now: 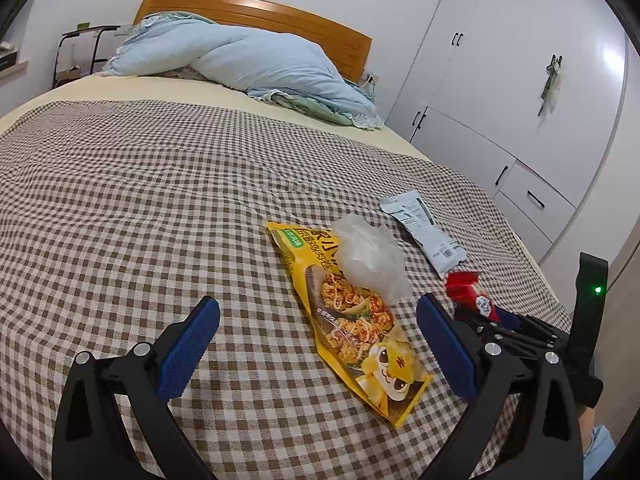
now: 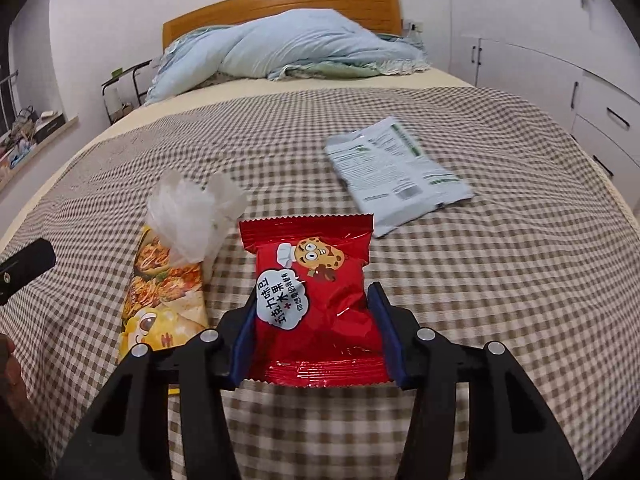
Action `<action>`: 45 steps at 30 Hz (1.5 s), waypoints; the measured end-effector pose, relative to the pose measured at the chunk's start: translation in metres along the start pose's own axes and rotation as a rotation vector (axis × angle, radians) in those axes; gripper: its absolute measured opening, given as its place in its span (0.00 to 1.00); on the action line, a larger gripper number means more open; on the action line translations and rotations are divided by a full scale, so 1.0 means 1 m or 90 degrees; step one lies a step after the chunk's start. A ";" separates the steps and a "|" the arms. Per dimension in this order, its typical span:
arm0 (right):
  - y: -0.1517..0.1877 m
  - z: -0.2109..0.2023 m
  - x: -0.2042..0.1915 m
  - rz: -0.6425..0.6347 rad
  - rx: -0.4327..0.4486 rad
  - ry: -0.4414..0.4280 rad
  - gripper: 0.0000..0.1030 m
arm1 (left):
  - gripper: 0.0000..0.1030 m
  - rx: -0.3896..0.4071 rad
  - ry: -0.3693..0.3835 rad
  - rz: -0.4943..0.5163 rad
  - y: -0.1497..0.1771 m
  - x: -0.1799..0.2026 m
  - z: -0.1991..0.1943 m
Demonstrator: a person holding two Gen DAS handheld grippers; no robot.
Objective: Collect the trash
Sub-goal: 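Grasp the red cookie packet with the right tool, then grasp the clear plastic bag with the left tool while the right tool holds the packet, then carry the clear bag with the left tool while the right tool carries the packet to the bin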
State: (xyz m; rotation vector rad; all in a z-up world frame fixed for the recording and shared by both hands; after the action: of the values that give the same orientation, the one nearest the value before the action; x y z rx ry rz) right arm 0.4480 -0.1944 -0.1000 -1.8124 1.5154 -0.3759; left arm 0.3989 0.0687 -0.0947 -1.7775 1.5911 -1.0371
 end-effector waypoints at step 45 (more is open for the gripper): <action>-0.015 -0.038 0.081 0.062 0.082 0.059 0.49 | 0.12 -0.070 -0.027 0.065 -0.050 0.047 0.056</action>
State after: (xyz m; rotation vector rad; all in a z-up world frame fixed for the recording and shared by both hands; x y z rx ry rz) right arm 0.4556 -0.2826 -0.0813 -1.6350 1.5991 -0.5047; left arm 0.4741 0.0249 -0.0769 -1.7572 1.7221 -0.8752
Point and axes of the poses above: each gripper's, at about its wrist camera, not at the fingertips, and z roughly the way its jaws point, x to its right, y to its underside, the point moved 2 cm from there along z, roughly the way its jaws point, and after that the axes turned 11 degrees about z, right-handed, at the moved point
